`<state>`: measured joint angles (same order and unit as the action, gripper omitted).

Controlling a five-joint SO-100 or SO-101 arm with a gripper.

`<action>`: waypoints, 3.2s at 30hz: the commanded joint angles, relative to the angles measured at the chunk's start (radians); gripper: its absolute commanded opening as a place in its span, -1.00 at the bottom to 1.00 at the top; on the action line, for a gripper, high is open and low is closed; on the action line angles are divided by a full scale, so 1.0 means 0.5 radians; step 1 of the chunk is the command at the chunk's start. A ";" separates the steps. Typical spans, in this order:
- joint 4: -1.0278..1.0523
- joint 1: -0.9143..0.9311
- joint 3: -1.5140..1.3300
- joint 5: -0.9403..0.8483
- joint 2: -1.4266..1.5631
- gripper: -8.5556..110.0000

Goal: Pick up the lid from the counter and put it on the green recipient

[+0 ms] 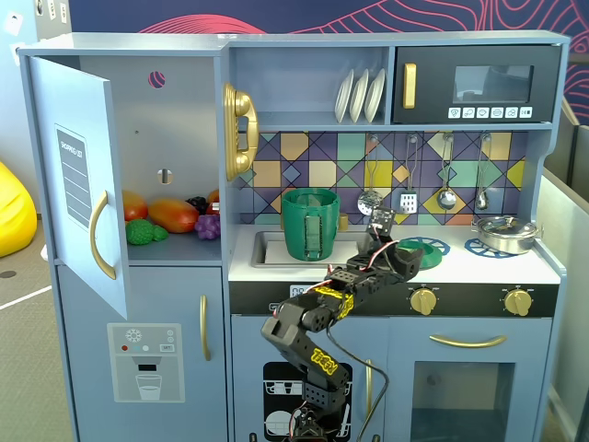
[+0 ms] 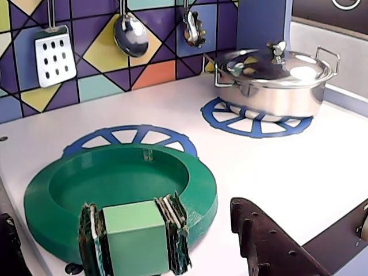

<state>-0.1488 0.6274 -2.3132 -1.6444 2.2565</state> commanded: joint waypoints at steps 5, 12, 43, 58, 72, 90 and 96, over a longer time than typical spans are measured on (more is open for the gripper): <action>-0.074 0.009 0.291 0.018 -0.196 -0.15; -0.083 -0.018 0.442 0.018 -0.417 -0.17; -0.295 -0.144 0.764 0.147 -0.586 -0.86; 0.565 -0.316 1.543 0.301 -0.110 -0.86; 0.911 -0.887 1.727 -0.064 -0.095 -0.86; 0.930 -1.154 1.822 -0.150 -0.362 -0.86; 0.948 -1.126 1.945 -0.114 -0.512 -0.86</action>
<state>0.3252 0.0583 -1.4435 -1.7119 2.0095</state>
